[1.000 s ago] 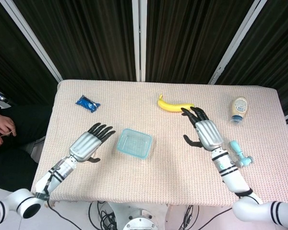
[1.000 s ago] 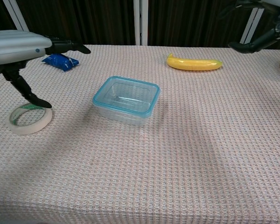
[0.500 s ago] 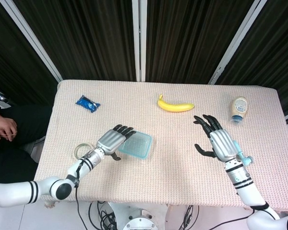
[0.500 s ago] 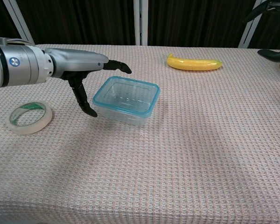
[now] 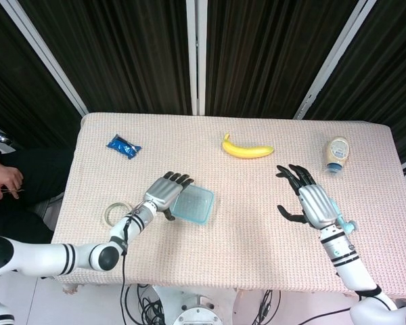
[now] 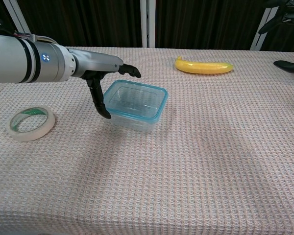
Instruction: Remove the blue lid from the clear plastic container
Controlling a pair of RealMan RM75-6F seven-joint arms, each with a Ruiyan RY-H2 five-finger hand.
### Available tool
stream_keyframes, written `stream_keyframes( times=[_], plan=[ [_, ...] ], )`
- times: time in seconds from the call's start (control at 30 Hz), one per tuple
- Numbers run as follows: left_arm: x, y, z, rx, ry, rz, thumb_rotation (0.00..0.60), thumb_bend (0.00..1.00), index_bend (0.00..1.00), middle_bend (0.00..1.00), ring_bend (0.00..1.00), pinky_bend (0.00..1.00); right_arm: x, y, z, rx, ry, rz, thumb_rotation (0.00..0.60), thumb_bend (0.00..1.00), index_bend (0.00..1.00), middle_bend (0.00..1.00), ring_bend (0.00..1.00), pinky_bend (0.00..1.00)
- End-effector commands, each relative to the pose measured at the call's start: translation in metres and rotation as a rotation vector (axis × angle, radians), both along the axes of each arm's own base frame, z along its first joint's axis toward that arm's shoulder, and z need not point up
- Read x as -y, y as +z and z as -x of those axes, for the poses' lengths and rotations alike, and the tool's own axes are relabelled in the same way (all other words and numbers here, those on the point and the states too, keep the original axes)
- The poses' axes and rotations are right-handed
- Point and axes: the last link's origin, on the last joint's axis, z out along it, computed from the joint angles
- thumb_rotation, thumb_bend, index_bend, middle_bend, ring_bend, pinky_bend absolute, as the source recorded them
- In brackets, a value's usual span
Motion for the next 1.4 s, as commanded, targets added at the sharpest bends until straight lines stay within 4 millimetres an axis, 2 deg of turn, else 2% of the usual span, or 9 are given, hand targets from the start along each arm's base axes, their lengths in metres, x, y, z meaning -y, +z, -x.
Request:
stream_keyframes(
  times=[0.03, 0.17, 0.27, 0.37, 0.47, 0.53, 0.73, 1.07, 1.4],
  plan=[
    [-0.001, -0.001, 0.000, -0.015, 0.001, 0.003, 0.600, 0.00, 0.01, 0.01, 0.00, 0.00, -0.001, 0.000, 0.001, -0.002, 0.000, -0.003, 0.600, 0.24, 0.00, 0.20, 0.00, 0.00],
    [-0.004, -0.005, -0.001, -0.016, 0.010, 0.003, 0.600, 0.00, 0.08, 0.08, 0.01, 0.05, -0.004, -0.004, 0.001, -0.012, 0.013, -0.015, 0.600, 0.24, 0.00, 0.20, 0.00, 0.00],
    [-0.006, -0.010, -0.004, -0.009, 0.017, -0.002, 0.600, 0.00, 0.15, 0.17, 0.08, 0.13, -0.011, -0.011, -0.001, -0.032, 0.042, -0.042, 0.600, 0.24, 0.00, 0.21, 0.00, 0.01],
    [-0.009, -0.015, -0.008, -0.014, 0.013, -0.012, 0.600, 0.00, 0.24, 0.26, 0.17, 0.20, -0.021, -0.019, -0.006, -0.039, 0.110, -0.056, 0.600, 0.25, 0.01, 0.25, 0.02, 0.15],
    [-0.007, -0.018, -0.017, -0.002, 0.015, -0.010, 0.600, 0.00, 0.28, 0.31, 0.22, 0.25, -0.033, -0.030, -0.008, -0.061, 0.202, -0.072, 0.600, 0.27, 0.10, 0.31, 0.11, 0.28],
    [-0.005, -0.019, -0.025, 0.021, 0.017, -0.011, 0.600, 0.00, 0.29, 0.32, 0.22, 0.26, -0.038, -0.038, -0.009, -0.080, 0.246, -0.072, 0.600, 0.27, 0.18, 0.34, 0.14, 0.31],
    [0.008, -0.028, -0.048, 0.067, 0.010, -0.014, 0.600, 0.00, 0.28, 0.32, 0.22, 0.28, -0.042, -0.067, -0.015, -0.131, 0.330, -0.058, 0.600, 0.27, 0.29, 0.37, 0.16, 0.31],
    [0.015, -0.047, -0.063, 0.031, 0.015, -0.014, 0.600, 0.00, 0.27, 0.31, 0.22, 0.28, -0.033, -0.114, -0.031, -0.182, 0.447, 0.013, 0.600, 0.25, 0.31, 0.36, 0.16, 0.31],
    [0.014, -0.050, -0.063, 0.023, 0.030, -0.015, 0.600, 0.00, 0.27, 0.31, 0.22, 0.28, -0.027, -0.138, -0.030, -0.193, 0.468, 0.060, 0.600, 0.13, 0.31, 0.33, 0.16, 0.29]
  ],
)
